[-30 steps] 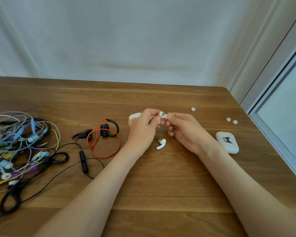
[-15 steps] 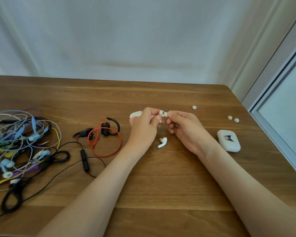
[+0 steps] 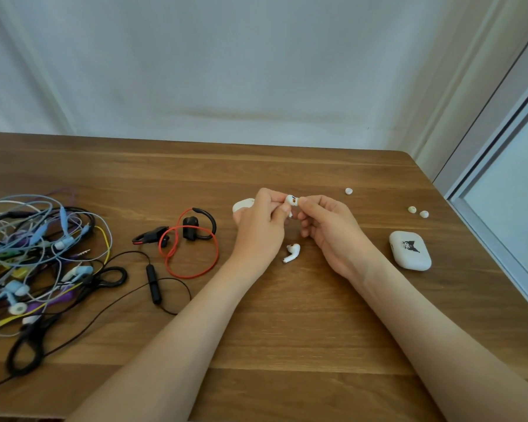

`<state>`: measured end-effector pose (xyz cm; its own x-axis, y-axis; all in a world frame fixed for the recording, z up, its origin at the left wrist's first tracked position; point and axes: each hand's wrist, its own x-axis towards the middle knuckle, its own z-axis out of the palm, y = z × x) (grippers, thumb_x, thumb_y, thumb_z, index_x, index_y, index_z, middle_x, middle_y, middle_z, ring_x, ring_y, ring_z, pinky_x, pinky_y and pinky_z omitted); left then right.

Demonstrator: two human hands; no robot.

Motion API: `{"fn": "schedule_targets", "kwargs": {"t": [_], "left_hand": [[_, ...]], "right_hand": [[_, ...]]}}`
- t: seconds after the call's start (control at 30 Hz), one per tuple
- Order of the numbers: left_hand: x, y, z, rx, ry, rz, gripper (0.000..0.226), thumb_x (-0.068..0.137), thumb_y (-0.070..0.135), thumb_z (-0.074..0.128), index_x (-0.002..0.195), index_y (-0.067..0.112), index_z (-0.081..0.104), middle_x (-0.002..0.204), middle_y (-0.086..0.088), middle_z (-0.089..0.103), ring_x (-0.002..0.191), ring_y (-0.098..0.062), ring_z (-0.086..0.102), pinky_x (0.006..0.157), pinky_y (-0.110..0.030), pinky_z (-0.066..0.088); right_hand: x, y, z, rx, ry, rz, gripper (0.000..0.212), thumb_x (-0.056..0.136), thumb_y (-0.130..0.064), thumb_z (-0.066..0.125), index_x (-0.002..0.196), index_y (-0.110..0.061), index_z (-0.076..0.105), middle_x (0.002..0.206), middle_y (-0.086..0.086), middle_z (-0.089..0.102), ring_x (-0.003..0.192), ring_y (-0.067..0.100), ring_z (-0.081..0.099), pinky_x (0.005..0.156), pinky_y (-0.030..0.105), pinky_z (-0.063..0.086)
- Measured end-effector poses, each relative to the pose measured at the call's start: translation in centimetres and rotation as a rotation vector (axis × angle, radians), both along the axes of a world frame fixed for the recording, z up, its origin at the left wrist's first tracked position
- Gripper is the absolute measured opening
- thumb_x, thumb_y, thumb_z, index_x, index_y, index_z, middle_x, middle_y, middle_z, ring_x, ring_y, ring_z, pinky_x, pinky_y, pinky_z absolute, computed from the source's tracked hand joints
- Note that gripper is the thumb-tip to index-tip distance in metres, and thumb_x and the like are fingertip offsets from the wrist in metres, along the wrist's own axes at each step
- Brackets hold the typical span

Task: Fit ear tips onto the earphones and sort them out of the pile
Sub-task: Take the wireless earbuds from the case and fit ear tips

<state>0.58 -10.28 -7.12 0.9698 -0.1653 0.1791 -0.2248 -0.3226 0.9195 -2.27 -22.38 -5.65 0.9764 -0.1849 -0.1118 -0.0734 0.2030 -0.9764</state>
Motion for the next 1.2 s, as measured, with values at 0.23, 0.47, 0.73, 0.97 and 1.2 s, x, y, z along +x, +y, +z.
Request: {"fn": "schedule_targets", "kwargs": {"t": [0.23,0.47,0.73,0.97,1.2], "left_hand": [[0.13,-0.12,-0.01,-0.019,0.023,-0.01,0.023,0.099,0.019,0.046,0.087,0.038,0.048,0.075,0.019,0.063,0.111,-0.025,0.053,0.101,-0.043,0.04],[0.24,0.12,0.17,-0.038,0.053,-0.064,0.012,0.097,0.024,0.049,0.093,0.035,0.052,0.071,0.019,0.068,0.114,-0.018,0.052,0.099,-0.039,0.041],[0.12,0.28,0.29,-0.064,0.021,-0.06,0.009,0.098,0.03,0.051,0.091,0.032,0.056,0.069,0.022,0.068,0.103,-0.015,0.06,0.099,-0.046,0.043],[-0.13,0.34,0.61,-0.042,0.024,-0.047,0.012,0.099,0.023,0.048,0.099,0.017,0.059,0.075,0.011,0.067,0.091,-0.009,0.063,0.097,-0.043,0.045],[-0.2,0.41,0.59,-0.013,0.019,-0.043,0.009,0.099,0.022,0.049,0.093,0.021,0.057,0.077,0.011,0.068,0.091,-0.008,0.063,0.096,-0.041,0.045]], "right_hand": [[0.04,0.05,-0.03,0.016,-0.046,-0.015,0.007,0.094,-0.009,0.056,0.09,-0.012,0.061,0.068,-0.002,0.061,0.063,0.008,0.051,0.058,0.023,0.04],[0.04,0.12,-0.41,-0.139,-0.13,0.002,0.009,0.092,-0.013,0.061,0.089,-0.019,0.066,0.086,0.008,0.059,0.071,0.01,0.051,0.057,0.023,0.039],[-0.14,-0.11,-0.26,-0.145,-0.172,0.018,0.013,0.092,-0.007,0.058,0.086,-0.017,0.062,0.081,0.002,0.062,0.076,0.014,0.052,0.062,0.024,0.039],[-0.23,-0.26,-0.1,-0.127,-0.193,0.038,0.015,0.091,-0.003,0.058,0.084,-0.017,0.06,0.073,0.0,0.061,0.07,0.007,0.057,0.06,0.023,0.037],[-0.27,-0.27,-0.21,-0.14,-0.188,0.037,0.017,0.091,0.001,0.055,0.085,-0.014,0.057,0.071,0.0,0.062,0.068,0.003,0.06,0.06,0.024,0.037]]}}
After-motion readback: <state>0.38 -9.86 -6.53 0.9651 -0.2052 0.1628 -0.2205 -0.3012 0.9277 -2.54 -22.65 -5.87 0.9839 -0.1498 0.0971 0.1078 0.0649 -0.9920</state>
